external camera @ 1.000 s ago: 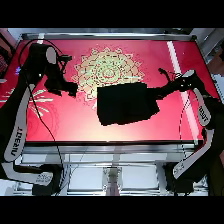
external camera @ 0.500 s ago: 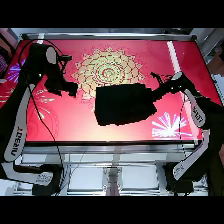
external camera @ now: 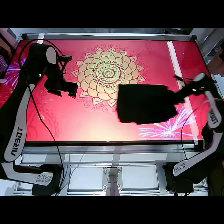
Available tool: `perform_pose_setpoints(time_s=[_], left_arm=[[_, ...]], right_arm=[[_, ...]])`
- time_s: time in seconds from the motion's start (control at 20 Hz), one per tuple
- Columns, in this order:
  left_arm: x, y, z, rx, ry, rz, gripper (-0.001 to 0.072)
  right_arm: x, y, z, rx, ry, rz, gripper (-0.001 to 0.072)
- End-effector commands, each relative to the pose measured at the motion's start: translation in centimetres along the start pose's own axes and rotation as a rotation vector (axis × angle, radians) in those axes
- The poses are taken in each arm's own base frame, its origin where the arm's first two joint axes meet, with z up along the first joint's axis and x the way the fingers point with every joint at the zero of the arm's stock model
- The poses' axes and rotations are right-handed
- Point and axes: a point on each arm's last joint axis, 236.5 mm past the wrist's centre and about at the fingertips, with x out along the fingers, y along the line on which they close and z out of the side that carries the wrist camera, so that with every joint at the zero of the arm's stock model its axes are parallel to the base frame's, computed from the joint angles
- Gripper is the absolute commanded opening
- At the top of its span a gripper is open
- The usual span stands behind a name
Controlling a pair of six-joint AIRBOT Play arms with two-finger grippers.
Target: Fold the clothes and pants, and hang the long-sleeved shirts on hangers.
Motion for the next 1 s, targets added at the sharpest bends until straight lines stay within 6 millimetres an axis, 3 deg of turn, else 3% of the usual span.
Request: perform_pose_setpoints(time_s=[0.0,0.1,0.25,0.3,0.35,0.4,0.5,0.6,0.7,0.8,0.85,0.9,0.95], left_arm=[[0.0,0.0,0.0,0.001,0.001,0.0,0.0685],[0.0,0.0,0.0,0.001,0.001,0.0,0.0684],[0.0,0.0,0.0,0.002,0.001,0.0,0.0685],[0.0,0.0,0.0,0.002,0.001,0.0,0.0684],[0.0,0.0,0.0,0.001,0.001,0.0,0.0685],[0.0,0.0,0.0,0.001,0.001,0.0,0.0685],[0.0,0.0,0.0,0.001,0.001,0.0,0.0684],[0.0,0.0,0.0,0.002,0.001,0.0,0.0685],[0.0,0.0,0.0,0.002,0.001,0.0,0.0684],[0.0,0.0,0.0,0.001,0.001,0.0,0.0684],[0.0,0.0,0.0,0.001,0.001,0.0,0.0685],[0.0,0.0,0.0,0.001,0.001,0.0,0.0685],[0.0,0.0,0.0,0.001,0.001,0.0,0.0684]], right_arm=[[-6.1,-12.0,-4.6,0.251,-0.041,-0.211,0.0023],[-9.6,-18.1,-9.0,0.425,-0.066,-0.301,0.0023],[-12.6,-22.5,-13.8,0.624,-0.156,-0.259,0.0047],[-13.3,-23.3,-14.8,0.67,-0.189,-0.241,0.0197],[-14.1,-23.6,-15.3,0.707,-0.232,-0.212,0.042],[-14.9,-23.5,-15.1,0.729,-0.287,-0.177,0.0573],[-17.4,-22.5,-13.5,0.727,-0.42,-0.128,0.0592],[-20.8,-20.6,-11.7,0.689,-0.542,-0.127,0.059],[-23.9,-16.8,-9.6,0.613,-0.639,-0.109,0.0558],[-26.0,-10.7,-7.2,0.479,-0.692,-0.053,0.0357],[-26.4,-6.5,-6.0,0.364,-0.691,-0.021,0.0139],[-26.2,-2.1,-5.1,0.241,-0.668,0.002,0.0027],[-25.4,1.8,-4.7,0.14,-0.627,0.013,0.0024]])
